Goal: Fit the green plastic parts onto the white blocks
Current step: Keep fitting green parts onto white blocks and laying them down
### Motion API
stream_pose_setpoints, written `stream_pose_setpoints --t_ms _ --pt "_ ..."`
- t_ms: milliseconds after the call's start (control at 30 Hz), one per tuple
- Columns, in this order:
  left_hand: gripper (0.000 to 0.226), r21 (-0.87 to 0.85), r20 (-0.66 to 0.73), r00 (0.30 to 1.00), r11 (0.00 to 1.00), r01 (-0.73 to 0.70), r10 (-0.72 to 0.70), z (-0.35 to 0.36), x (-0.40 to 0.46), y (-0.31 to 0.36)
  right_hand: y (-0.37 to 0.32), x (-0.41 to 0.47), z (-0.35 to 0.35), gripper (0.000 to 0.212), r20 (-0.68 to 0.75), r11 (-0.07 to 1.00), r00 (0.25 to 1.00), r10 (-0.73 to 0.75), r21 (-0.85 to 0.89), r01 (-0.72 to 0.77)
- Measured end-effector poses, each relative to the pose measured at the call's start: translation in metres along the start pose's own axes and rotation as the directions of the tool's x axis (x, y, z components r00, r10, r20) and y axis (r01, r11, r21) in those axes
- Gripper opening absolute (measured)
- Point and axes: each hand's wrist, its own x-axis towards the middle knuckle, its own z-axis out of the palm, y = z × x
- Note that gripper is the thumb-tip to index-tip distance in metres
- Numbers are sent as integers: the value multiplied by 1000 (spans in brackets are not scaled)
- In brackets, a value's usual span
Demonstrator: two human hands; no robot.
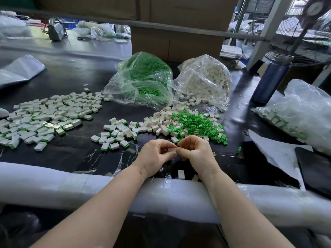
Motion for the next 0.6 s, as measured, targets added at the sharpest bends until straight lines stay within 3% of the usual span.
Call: stream_pose_setpoints --t_ms 100,300,600 --pt "25 59 11 1000 998 -23 22 0 1 -2 0 0 1 18 -14 1000 1000 4 7 -4" --pt "6 8 -19 999 1000 -30 30 1 2 -4 0 -1 0 10 -10 994 1000 0 110 1" --pt "13 -34 6 999 999 41 -41 -1 2 -3 3 1 4 19 -23 998 999 24 -65 -26"
